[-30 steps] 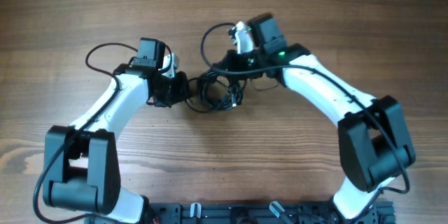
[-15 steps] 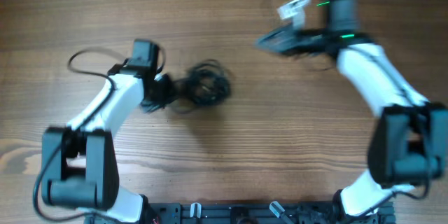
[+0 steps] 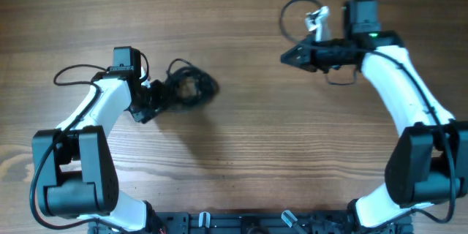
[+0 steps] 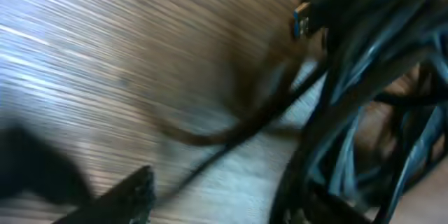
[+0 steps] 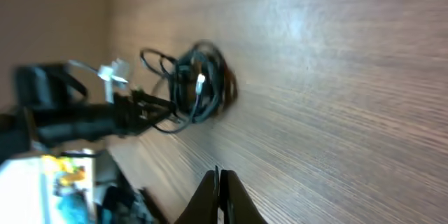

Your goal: Untangle cables

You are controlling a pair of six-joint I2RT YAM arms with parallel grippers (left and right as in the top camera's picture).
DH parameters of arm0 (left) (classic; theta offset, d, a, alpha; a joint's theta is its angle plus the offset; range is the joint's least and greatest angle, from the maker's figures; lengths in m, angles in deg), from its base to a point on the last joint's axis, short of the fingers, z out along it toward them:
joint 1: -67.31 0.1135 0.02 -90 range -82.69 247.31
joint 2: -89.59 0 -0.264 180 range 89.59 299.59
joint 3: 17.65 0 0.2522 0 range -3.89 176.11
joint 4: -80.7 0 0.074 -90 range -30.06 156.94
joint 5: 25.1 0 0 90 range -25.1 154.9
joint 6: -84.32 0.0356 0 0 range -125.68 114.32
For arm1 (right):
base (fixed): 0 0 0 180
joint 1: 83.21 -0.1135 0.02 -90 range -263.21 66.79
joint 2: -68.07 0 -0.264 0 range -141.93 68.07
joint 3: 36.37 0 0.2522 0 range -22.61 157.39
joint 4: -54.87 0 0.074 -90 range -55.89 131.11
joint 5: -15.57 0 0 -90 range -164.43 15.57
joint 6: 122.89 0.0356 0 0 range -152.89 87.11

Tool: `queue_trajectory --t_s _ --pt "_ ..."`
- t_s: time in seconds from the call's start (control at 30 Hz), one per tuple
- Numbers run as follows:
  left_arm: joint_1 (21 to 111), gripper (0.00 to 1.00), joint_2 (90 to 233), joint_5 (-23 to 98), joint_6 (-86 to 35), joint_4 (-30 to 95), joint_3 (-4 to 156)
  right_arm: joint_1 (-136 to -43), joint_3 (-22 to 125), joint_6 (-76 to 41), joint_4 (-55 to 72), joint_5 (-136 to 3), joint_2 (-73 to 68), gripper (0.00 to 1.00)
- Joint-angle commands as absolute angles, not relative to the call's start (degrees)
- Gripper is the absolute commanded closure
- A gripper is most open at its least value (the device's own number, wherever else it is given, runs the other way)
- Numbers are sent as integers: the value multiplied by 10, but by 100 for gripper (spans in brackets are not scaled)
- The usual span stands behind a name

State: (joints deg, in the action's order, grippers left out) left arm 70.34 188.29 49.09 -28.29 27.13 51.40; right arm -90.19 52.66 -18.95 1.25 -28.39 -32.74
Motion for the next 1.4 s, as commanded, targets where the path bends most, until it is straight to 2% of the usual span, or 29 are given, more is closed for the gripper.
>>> queue_trajectory --t_s 0.0,0.07,0.17,0.2,0.23,0.27,0.37,0.4,0.47,0.5,0.6,0.7,0.73,0.8,0.83,1.0,1.2,1.37 --pt "704 30 1868 398 -206 217 547 -941 528 -193 11 -389 -327 90" --pt "704 30 1834 398 -207 190 568 -958 528 -189 7 -406 -327 85" --pt "704 38 1793 398 -226 193 570 -968 528 -188 7 -405 -328 76" --pt "704 50 1781 398 -228 193 570 -972 528 -187 7 -405 -328 75" --pt "704 75 1768 398 -228 196 570 -974 528 -187 7 -405 -328 75" --pt "704 95 1760 398 -228 202 570 -978 528 -188 7 -405 -328 75" --pt "704 96 1757 398 -229 228 570 -989 528 -177 2 -405 -329 75" --pt "704 91 1759 399 -229 230 570 -996 528 -178 0 -406 -329 71" --pt "704 50 1767 399 -248 204 569 -1012 528 -176 2 -406 -329 65" --pt "703 40 1771 399 -266 188 565 -1016 528 -177 4 -406 -329 64" --pt "689 34 1774 400 -289 181 532 -1023 528 -177 6 -422 -329 62" --pt "678 34 1774 425 -321 219 496 -1024 528 -173 16 -431 -329 62" --pt "673 45 1774 426 -335 244 478 -1024 528 -172 21 -431 -329 62" --pt "667 93 1774 422 -356 287 459 -1024 528 -172 33 -431 -329 62" --pt "667 96 1774 407 -358 304 461 -1024 528 -172 35 -431 -329 62" --pt "696 96 1747 280 -302 289 533 -1024 528 -175 25 -431 -329 62" --pt "703 96 1693 169 -299 290 565 -1024 528 -175 31 -415 -329 64" --pt "703 96 1684 32 -313 319 565 -1024 528 -175 44 -416 -329 57"
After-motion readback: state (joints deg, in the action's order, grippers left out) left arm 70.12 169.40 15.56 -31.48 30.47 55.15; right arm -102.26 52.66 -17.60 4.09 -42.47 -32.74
